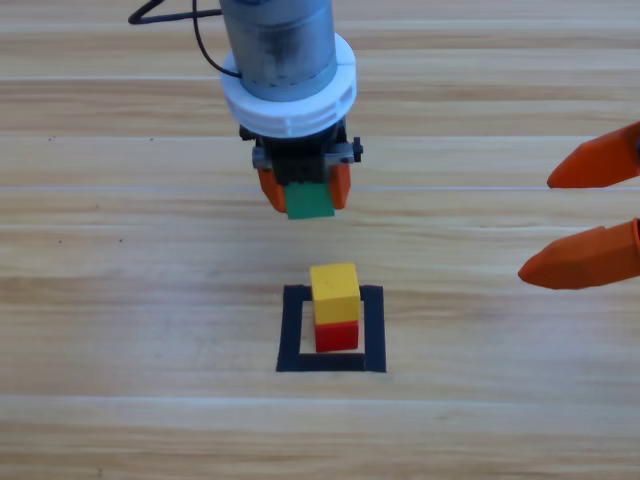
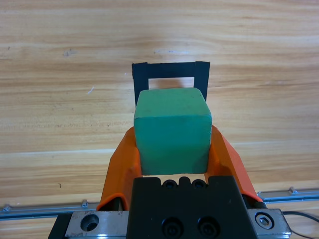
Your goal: Stack the blocks in the rectangular block: red at the bottom, yellow in the middle, green on top
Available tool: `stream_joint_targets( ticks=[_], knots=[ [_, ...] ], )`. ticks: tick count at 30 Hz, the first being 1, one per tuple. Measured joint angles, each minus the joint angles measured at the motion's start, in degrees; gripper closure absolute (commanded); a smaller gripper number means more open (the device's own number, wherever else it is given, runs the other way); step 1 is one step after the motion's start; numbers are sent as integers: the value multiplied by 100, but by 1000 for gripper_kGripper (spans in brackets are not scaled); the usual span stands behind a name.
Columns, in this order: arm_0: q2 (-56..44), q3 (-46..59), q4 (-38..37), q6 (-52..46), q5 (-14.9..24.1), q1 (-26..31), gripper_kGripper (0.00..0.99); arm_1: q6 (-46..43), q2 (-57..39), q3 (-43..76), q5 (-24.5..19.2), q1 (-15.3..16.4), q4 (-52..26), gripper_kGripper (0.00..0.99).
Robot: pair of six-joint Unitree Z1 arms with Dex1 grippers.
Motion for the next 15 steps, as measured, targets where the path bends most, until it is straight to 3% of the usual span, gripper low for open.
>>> stream_joint_targets(
  ticks=[15],
  knots=[
    [67, 143, 11, -159, 23, -93, 952, 0, 0, 0, -13, 0, 0, 2]
  ],
)
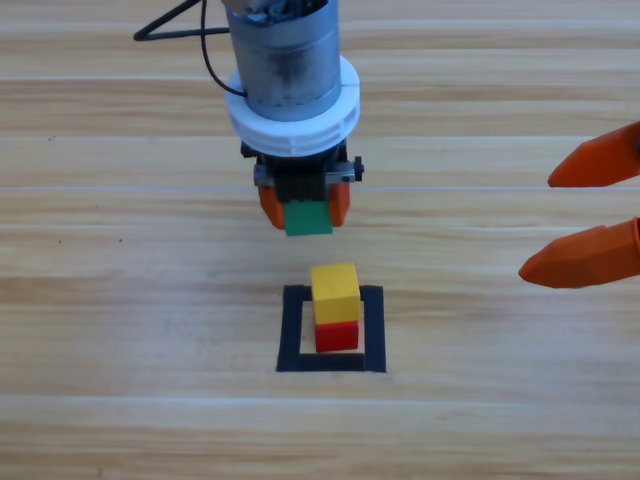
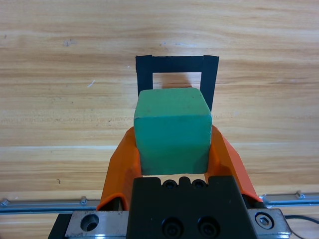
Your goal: Stack the blocks in the rectangular block: red at the bottom, yellow in the middle, green on top
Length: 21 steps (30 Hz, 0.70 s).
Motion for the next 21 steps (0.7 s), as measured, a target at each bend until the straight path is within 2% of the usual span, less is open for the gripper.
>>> stream_joint_targets(
  ticks=[9, 21],
  knots=[
    [161, -1, 0, -104, -181, -69, 952, 0, 0, 0, -1, 0, 0, 2],
    [268, -67, 0, -173, -204, -263, 952, 0, 0, 0, -1, 0, 0, 2]
  ],
)
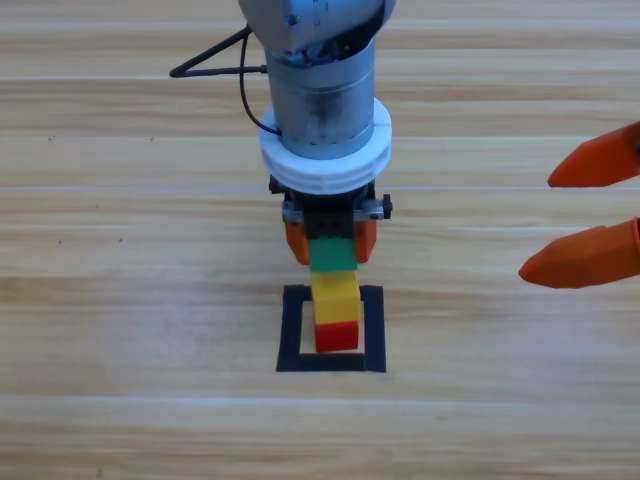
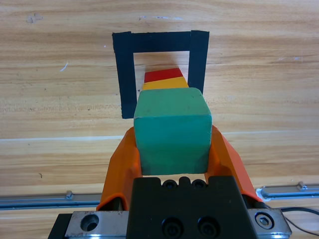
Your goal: Stack the blocks in the rectangular block: red at the bottom, yellow in the middle, green on top
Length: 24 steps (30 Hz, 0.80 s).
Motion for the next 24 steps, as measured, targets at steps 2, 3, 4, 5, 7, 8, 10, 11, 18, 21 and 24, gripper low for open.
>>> stream_joint_targets(
  ticks=[2, 3, 4, 5, 7, 8, 10, 11, 18, 21, 24],
  knots=[
    [0, 0, 0, -11, 0, -1, 952, 0, 0, 0, 0, 0, 0, 2],
    [0, 0, 0, -11, 0, -1, 952, 0, 0, 0, 0, 0, 0, 2],
    [0, 0, 0, -11, 0, -1, 952, 0, 0, 0, 0, 0, 0, 2],
    [0, 0, 0, -11, 0, -1, 952, 0, 0, 0, 0, 0, 0, 2],
    [1, 0, 0, -11, 0, -1, 952, 0, 0, 0, 0, 0, 0, 2],
    [1, 0, 0, -16, 0, -1, 952, 0, 0, 0, 0, 0, 0, 2],
    [1, 1, 0, -28, 0, -1, 952, 0, 0, 0, 0, 0, 0, 2],
    [1, 1, 0, -32, 0, -1, 952, 0, 0, 0, 0, 0, 0, 2],
    [4, 8, 0, -37, -1, -1, 952, 0, 0, 0, 0, 0, 0, 2],
    [13, 8, 0, -37, -1, -1, 952, 0, 0, 0, 0, 0, 0, 2],
    [38, 13, 0, -59, -4, -1, 952, 0, 0, 0, 0, 0, 0, 2]
  ],
)
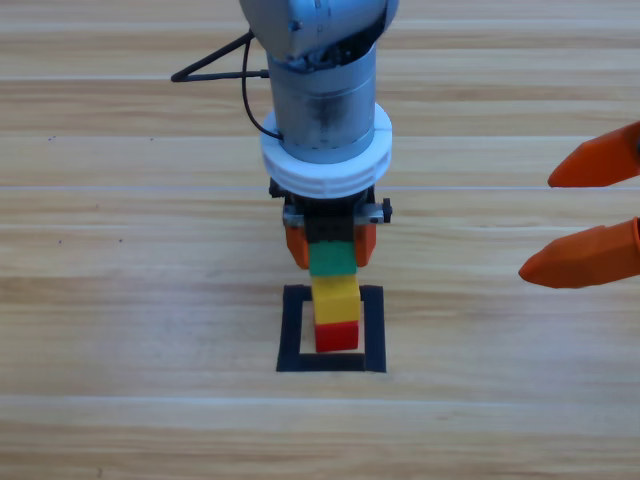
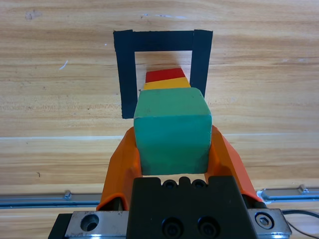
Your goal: Stack the blocks in the rectangular block: red at the bottom, yellow in the middle, green on top
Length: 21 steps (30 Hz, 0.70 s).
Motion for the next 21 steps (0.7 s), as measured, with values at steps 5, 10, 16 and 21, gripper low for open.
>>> stream_joint_targets(
  ticks=[5, 10, 16, 21],
  knots=[
    [49, 24, 0, -164, -24, -2, 952, 0, 0, 0, -7, 0, 0, 2],
    [50, 63, 0, -236, -31, -29, 952, 0, 0, 0, -7, 0, 0, 2],
    [50, 63, 0, -255, -32, -92, 952, 0, 0, 0, -7, 0, 0, 2],
    [50, 63, 0, -311, -32, -124, 952, 0, 0, 0, -17, 0, 0, 2]
  ],
)
